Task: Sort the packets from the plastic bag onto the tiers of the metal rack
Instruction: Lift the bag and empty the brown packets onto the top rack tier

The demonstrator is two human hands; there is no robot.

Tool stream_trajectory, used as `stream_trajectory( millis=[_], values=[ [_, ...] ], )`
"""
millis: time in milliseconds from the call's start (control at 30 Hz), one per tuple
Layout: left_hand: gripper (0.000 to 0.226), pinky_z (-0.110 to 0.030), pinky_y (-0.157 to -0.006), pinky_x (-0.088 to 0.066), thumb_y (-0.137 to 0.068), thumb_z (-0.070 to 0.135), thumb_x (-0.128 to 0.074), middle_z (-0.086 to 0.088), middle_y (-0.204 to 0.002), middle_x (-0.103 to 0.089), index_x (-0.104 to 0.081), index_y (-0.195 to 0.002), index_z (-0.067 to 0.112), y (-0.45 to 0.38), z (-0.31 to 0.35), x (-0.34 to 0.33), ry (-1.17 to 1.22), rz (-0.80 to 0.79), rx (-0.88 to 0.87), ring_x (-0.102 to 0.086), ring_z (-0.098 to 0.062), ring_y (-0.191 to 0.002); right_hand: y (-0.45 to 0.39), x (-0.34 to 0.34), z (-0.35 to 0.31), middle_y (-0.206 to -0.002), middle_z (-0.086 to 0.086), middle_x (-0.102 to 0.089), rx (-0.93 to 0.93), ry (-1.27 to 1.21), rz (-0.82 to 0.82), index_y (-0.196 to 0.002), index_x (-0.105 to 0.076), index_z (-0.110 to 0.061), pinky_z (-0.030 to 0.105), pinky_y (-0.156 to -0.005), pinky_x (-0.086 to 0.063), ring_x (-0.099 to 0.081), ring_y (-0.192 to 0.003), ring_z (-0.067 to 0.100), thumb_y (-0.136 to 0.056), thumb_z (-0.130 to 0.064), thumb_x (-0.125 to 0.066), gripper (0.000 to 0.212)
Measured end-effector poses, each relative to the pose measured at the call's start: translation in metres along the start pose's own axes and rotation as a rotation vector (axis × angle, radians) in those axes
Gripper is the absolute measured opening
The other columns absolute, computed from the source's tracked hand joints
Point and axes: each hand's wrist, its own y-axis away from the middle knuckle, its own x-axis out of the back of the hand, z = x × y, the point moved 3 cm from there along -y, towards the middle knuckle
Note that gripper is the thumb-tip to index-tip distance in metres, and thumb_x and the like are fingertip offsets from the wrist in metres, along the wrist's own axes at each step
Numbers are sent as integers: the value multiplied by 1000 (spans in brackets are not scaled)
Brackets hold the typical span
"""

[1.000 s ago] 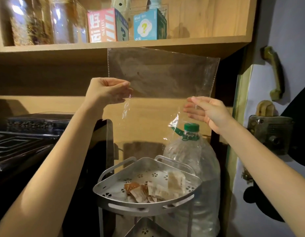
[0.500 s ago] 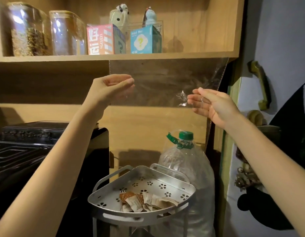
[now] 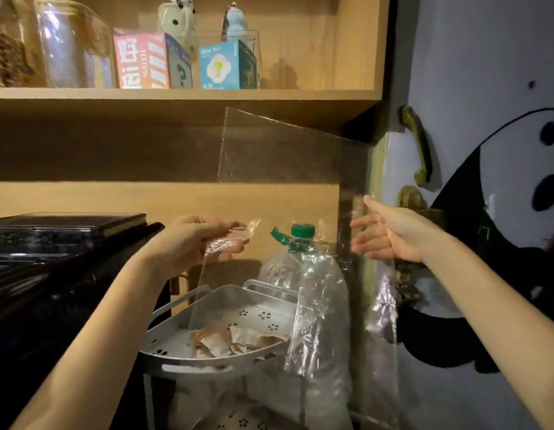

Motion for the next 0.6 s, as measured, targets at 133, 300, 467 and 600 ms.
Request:
stream_trajectory(
  millis=[133,300,467,600],
  values=[
    [22,-17,-40,-49,-92,2,-42,-10,-57,-70,-61,-86,-8,18,-28,-27,41,36,66,-64,-13,-44,26,9,47,-77,21,-72,-156,-32,-134,-111,-52,-6,36,-55,-58,-71,-74,34,-79,-38,-59,46],
    [21,-18,-46,-54,-93,5,-43,-6,-62,-72,-59,-99,-7,33,-68,-47,97,102,191,-67,-11,-50,62,10,109,-87,23,-72,-255,-40,-252,-119,-41,-8,36,-59,-58,-71,-82,33,-65,-7,-70,61],
    [42,-23,-52,-57,-90,7,-51,-6,-71,-75,-41,-130,4,49,-109,-52,108,204,251,-71,-14,-62,86,11,156,-73,20,-73,-228,-162,-53,-144,-18,-7,32,-52,-56,-71,-61,25,-78,9,-62,81],
    [57,-19,-48,-54,-89,5,-53,16,-70,-73,-32,-139,23,63,-124,-59,51,296,80,-69,-7,-61,104,15,180,-72,15,-73,-92,-237,75,-141,-26,-29,30,-54,-55,-69,-61,22,-82,3,-61,76]
  ],
)
